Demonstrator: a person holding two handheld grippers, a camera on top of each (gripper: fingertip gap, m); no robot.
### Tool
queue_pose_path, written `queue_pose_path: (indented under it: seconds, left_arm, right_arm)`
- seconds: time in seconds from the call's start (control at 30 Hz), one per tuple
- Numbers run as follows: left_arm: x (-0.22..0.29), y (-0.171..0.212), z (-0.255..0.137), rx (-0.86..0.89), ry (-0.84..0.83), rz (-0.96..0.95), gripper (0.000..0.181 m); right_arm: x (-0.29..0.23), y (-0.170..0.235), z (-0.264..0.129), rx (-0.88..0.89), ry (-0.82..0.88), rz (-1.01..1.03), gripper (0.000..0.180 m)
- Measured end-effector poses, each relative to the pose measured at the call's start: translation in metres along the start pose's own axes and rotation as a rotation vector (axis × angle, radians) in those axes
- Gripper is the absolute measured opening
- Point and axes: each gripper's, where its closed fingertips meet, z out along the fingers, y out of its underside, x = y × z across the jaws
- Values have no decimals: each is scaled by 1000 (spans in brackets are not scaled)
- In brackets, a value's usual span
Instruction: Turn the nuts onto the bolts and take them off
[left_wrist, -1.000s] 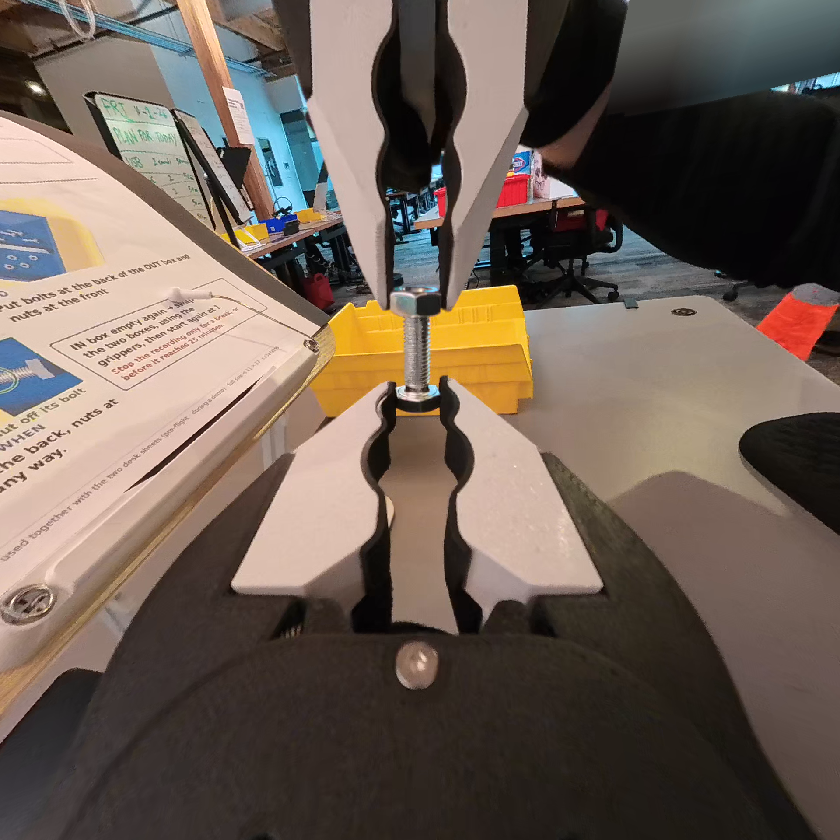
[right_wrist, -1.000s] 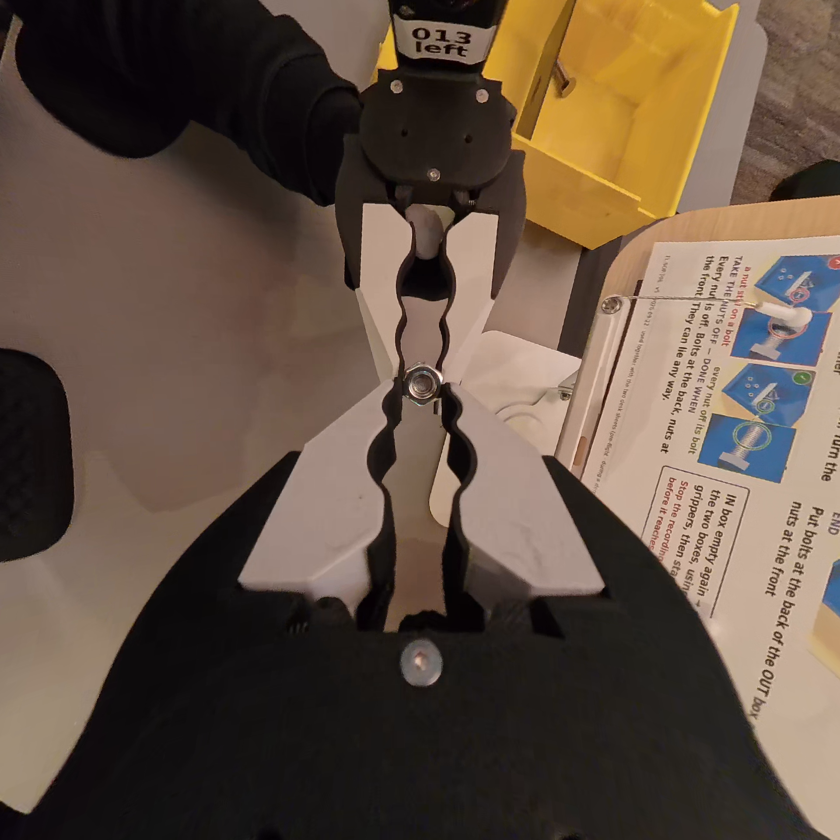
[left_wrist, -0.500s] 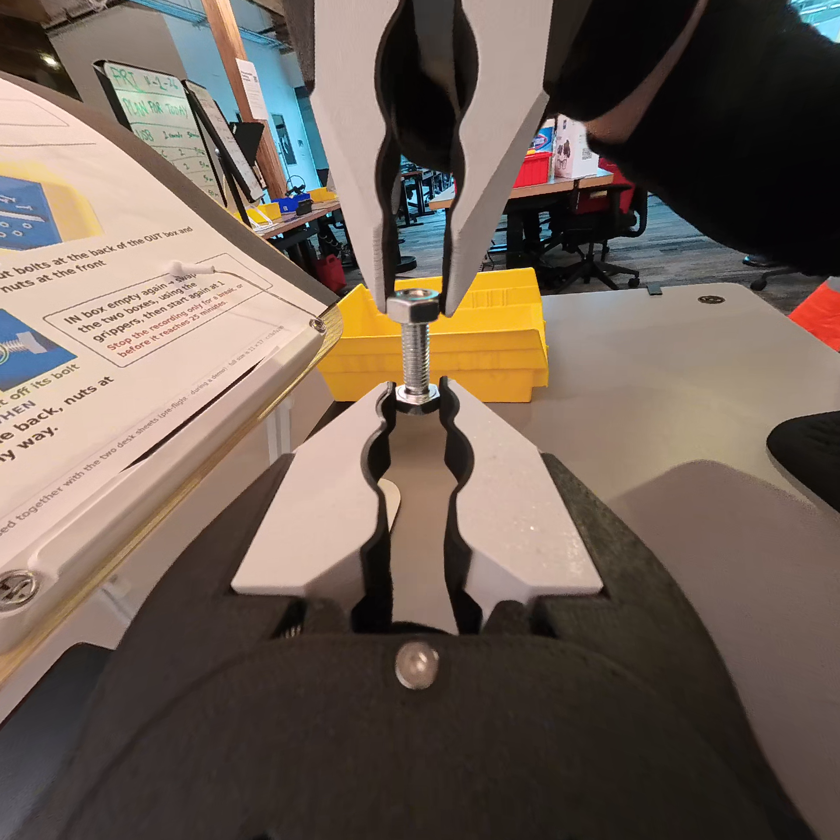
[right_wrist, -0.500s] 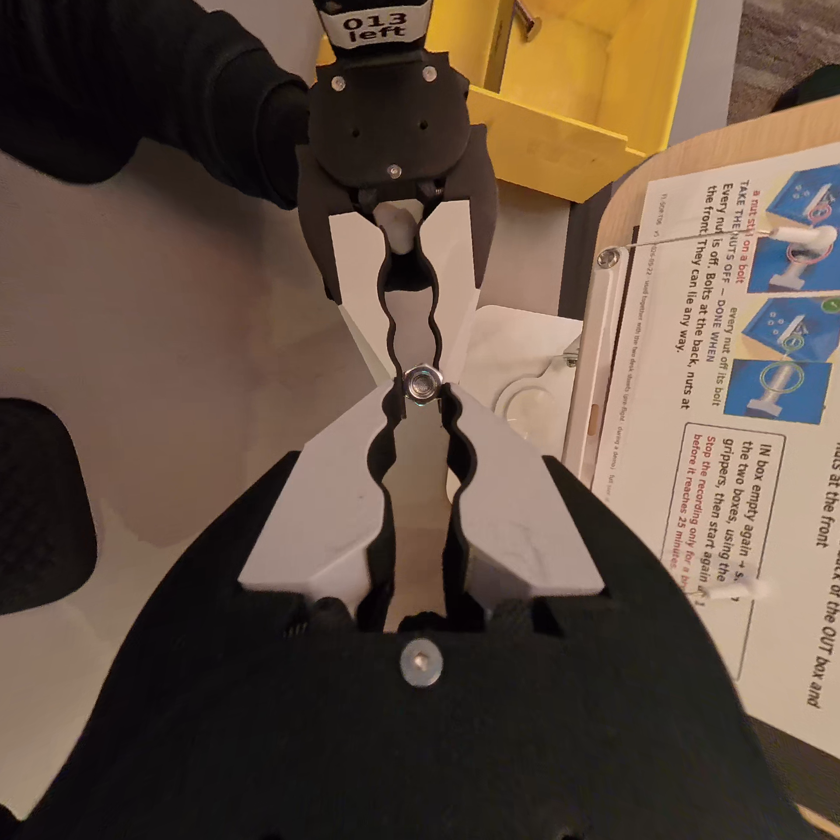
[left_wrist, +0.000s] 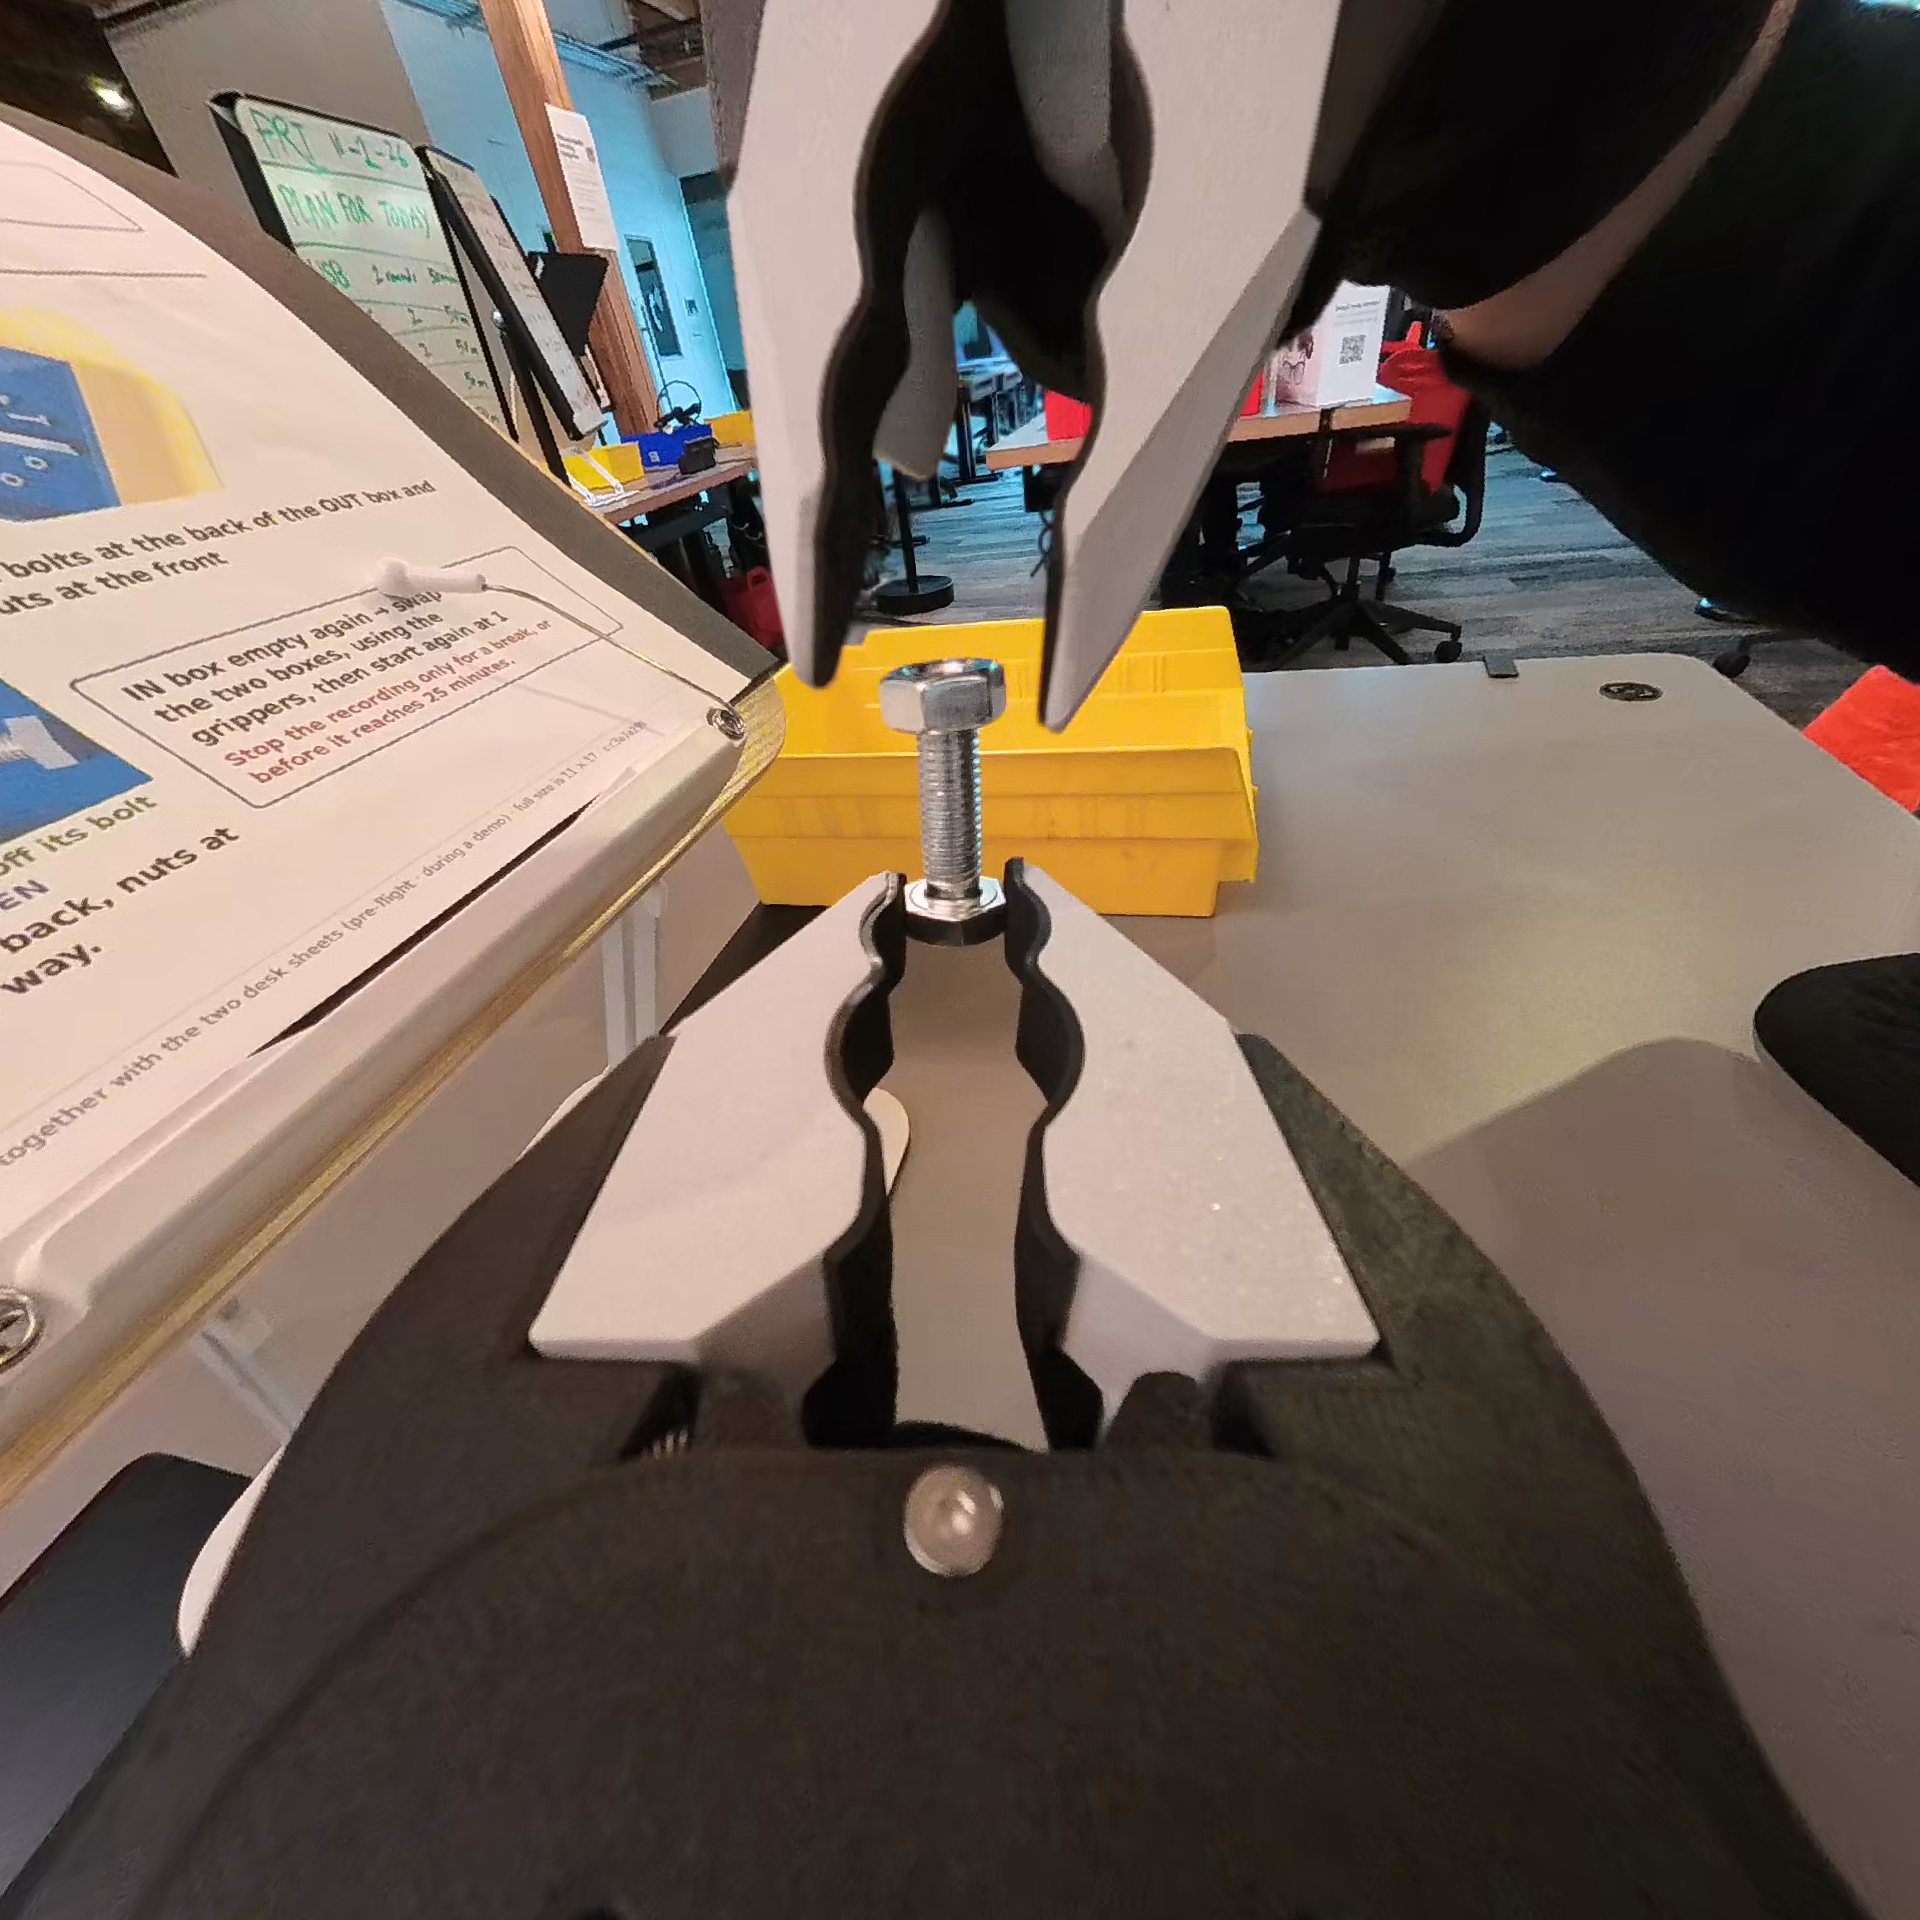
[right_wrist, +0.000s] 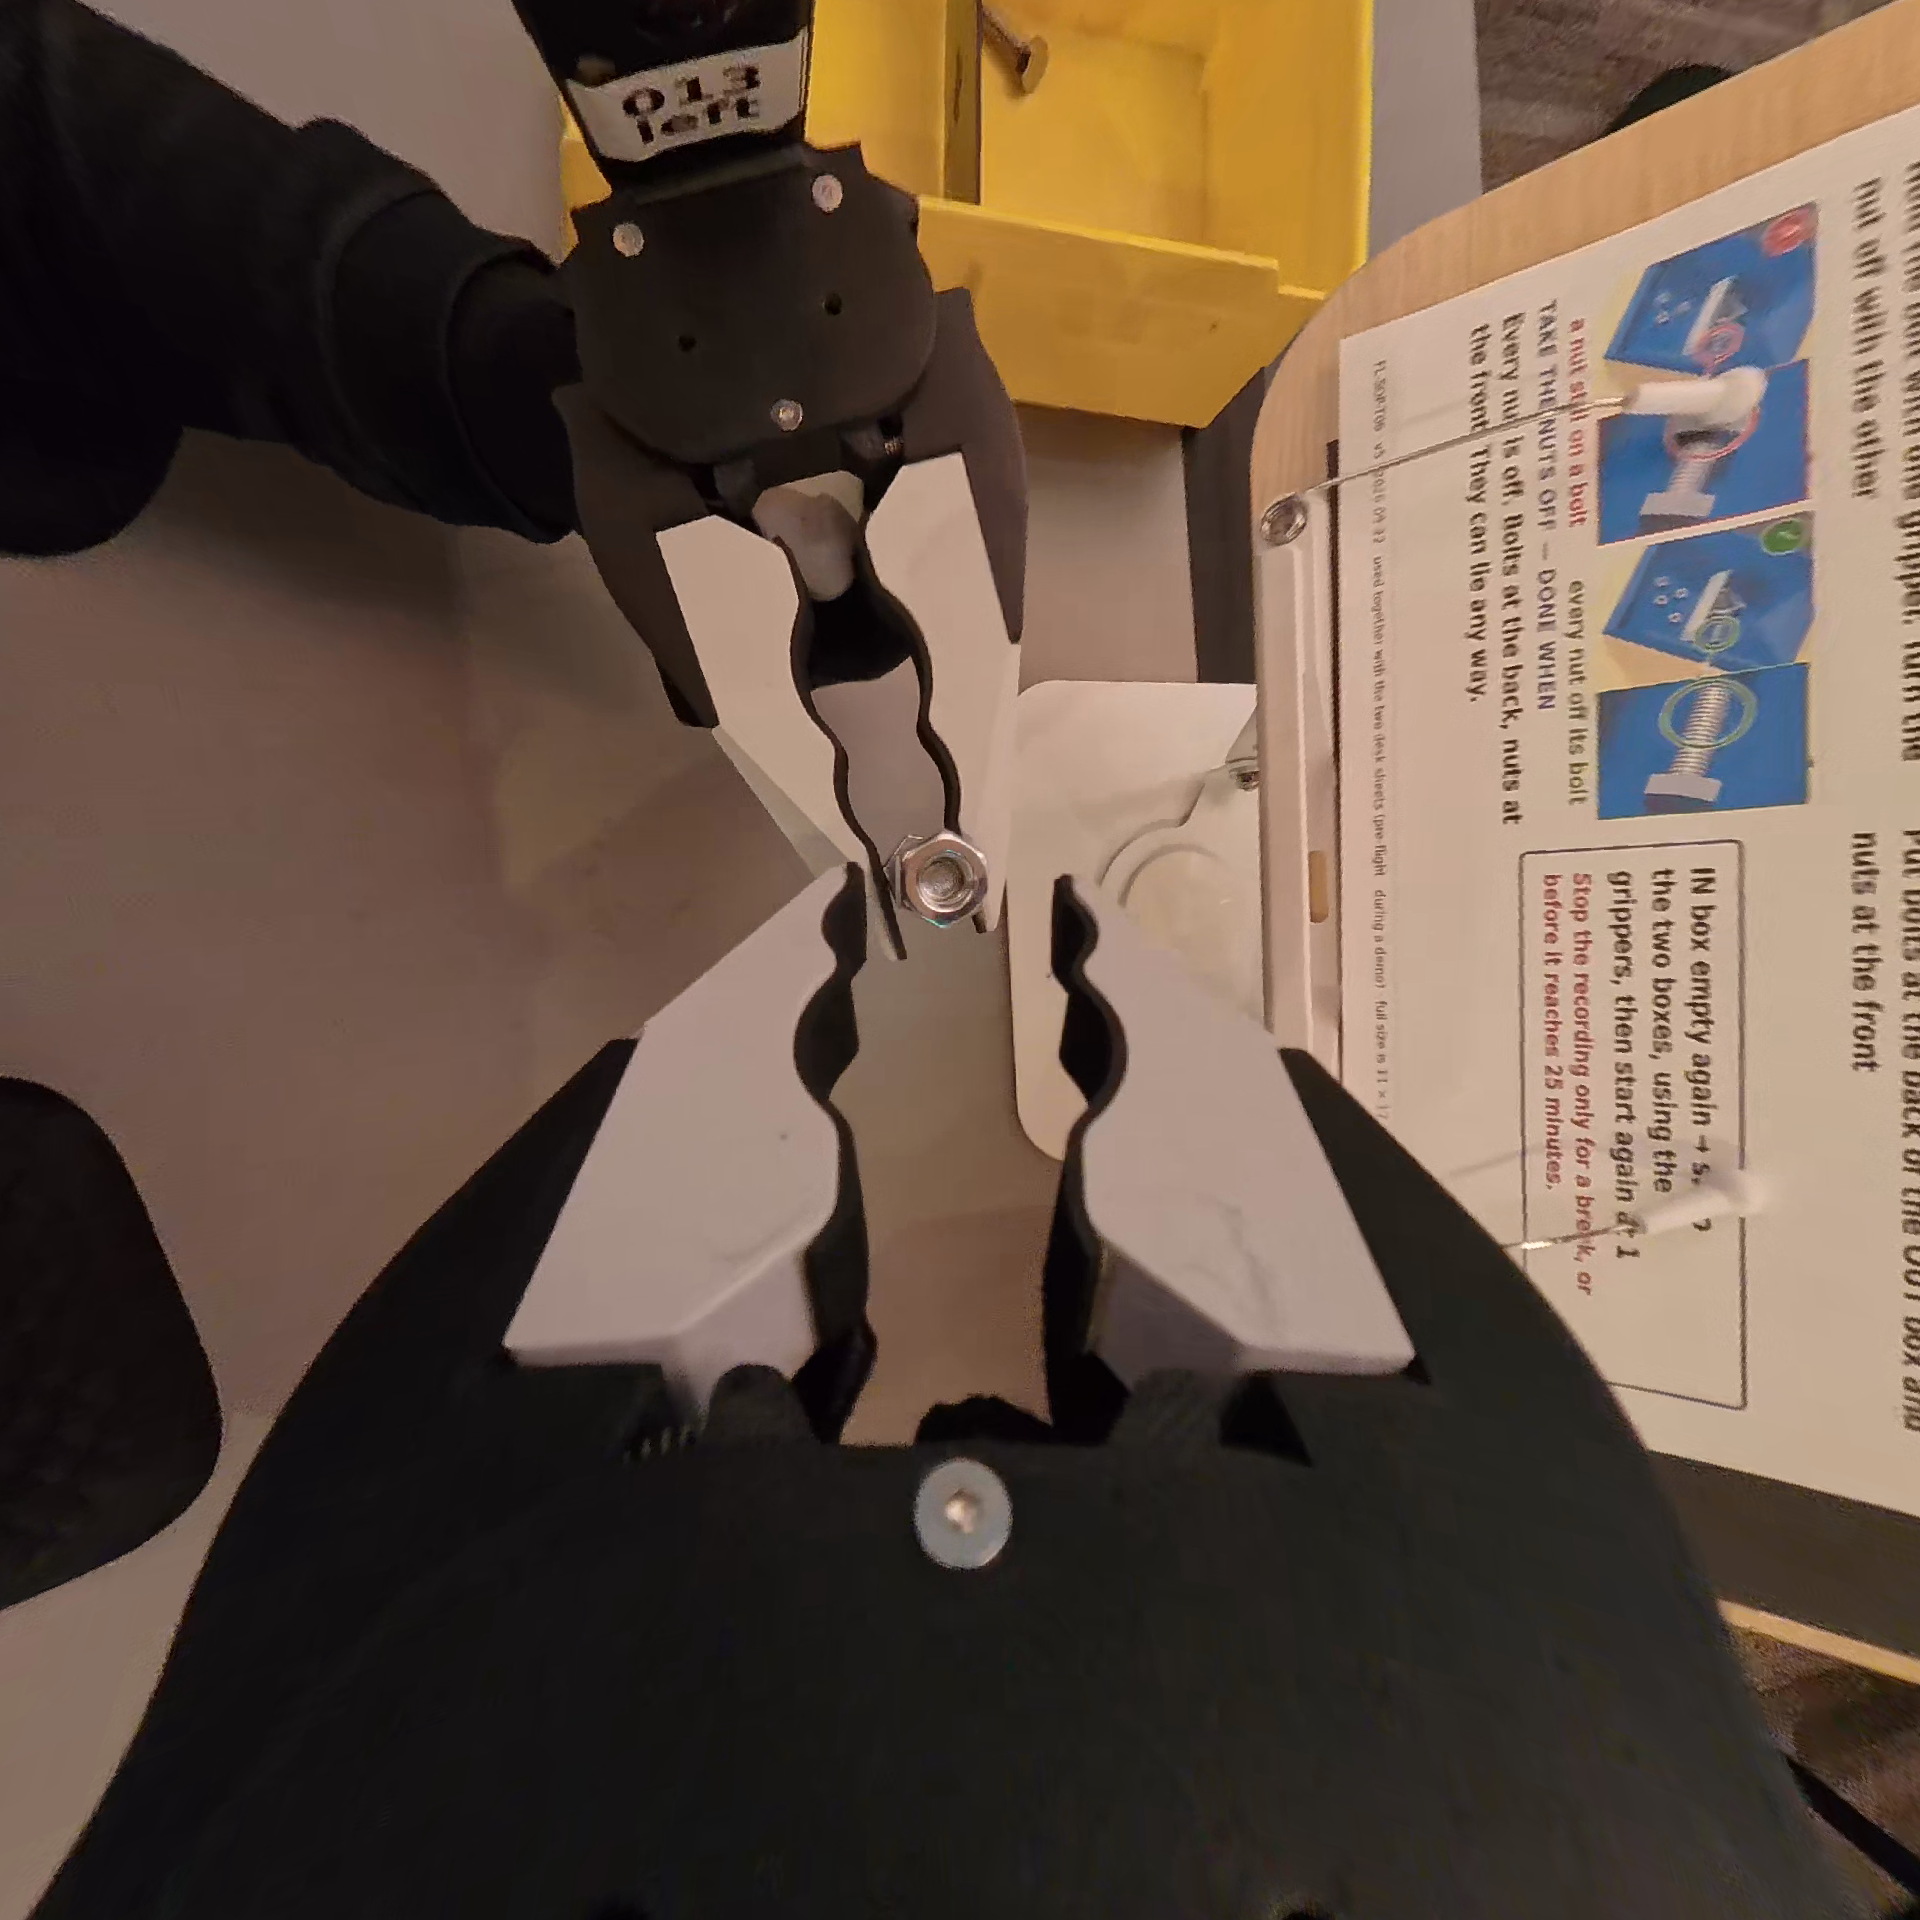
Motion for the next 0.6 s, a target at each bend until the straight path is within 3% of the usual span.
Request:
queue_pose_path:
  seconds: [0.6]
  left_arm:
    - [5, -12, -2, 68, 31, -28, 17]
  right_arm:
    - [-11, -5, -10, 351, -23, 146, 47]
